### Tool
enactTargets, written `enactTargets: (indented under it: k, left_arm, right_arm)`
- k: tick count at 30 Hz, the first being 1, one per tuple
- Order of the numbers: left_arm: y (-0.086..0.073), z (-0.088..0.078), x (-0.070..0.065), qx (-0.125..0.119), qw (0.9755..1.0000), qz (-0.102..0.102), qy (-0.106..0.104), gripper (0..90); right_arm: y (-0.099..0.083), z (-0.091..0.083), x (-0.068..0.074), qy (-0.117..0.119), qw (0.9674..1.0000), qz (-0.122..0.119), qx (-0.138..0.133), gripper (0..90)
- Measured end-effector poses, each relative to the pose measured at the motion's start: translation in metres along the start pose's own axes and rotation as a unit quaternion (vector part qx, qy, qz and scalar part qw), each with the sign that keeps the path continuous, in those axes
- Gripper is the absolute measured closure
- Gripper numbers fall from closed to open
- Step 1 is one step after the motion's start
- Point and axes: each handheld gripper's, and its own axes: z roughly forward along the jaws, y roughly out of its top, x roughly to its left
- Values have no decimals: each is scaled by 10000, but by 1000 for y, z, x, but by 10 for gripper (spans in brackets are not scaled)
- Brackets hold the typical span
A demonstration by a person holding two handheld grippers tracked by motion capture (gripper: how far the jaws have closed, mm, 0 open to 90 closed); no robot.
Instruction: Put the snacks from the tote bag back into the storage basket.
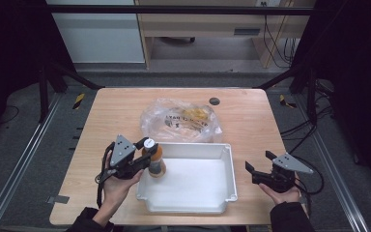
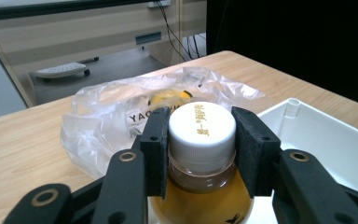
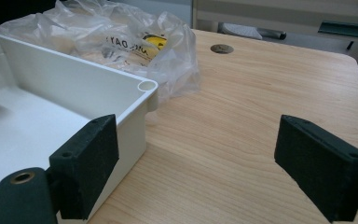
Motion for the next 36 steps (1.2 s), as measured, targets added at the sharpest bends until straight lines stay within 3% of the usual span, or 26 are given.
enactTargets:
  k: [18,36]
  left_arm:
    - [-16,8,-3,316,9995,27,-15,590]
    - [-19,10,1,359,9993,-13,86,590]
  right_arm:
    - [0,0,1,8,10000,-2,16,138]
    - [0,1,1,14,10000,-17,25,138]
